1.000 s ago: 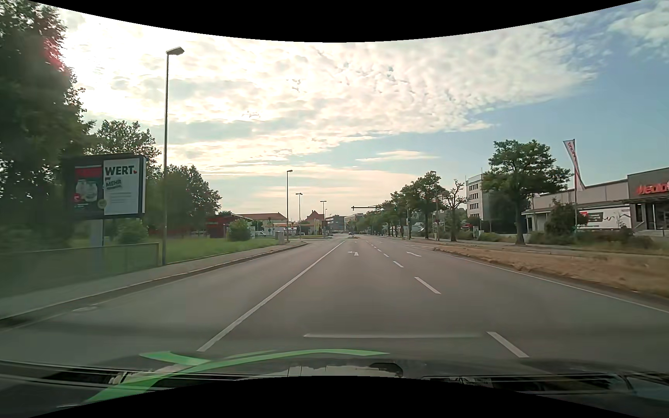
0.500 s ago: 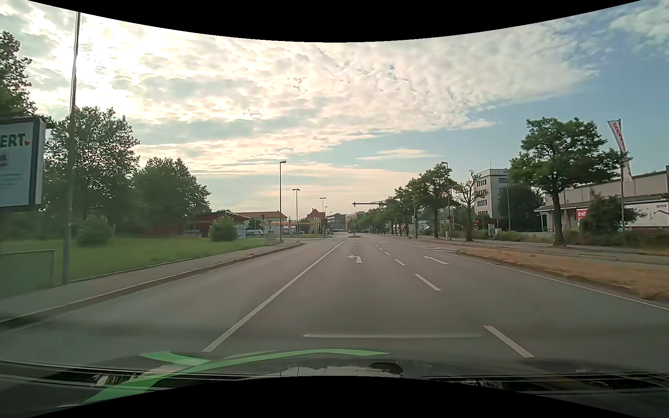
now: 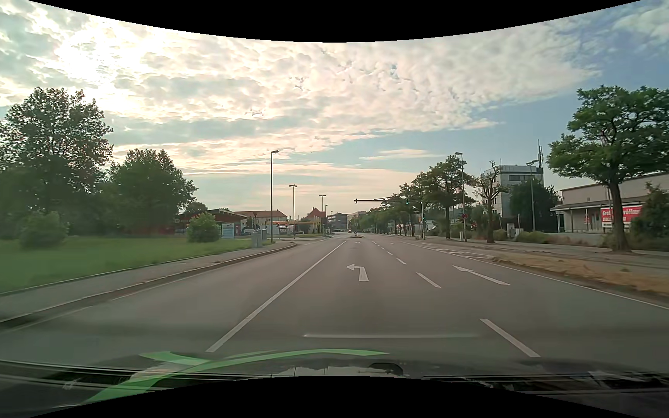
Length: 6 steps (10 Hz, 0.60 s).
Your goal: Follow the waypoints while adhering to traffic rules and regulations
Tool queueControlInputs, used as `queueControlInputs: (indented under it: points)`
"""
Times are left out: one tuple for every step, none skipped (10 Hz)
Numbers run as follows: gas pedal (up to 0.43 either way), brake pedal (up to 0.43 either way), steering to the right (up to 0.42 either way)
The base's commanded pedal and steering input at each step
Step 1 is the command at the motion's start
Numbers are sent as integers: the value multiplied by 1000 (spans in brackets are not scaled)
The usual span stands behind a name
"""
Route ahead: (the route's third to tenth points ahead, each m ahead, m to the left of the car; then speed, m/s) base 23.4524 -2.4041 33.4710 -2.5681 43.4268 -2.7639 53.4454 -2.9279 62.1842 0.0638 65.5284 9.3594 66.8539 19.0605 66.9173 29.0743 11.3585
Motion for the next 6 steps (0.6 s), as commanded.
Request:
queueControlInputs:
  points:
    - [110, 0, -4]
    - [98, 0, -4]
    - [87, 0, -4]
    - [87, 0, -4]
    - [87, 0, -3]
    - [79, 0, -2]
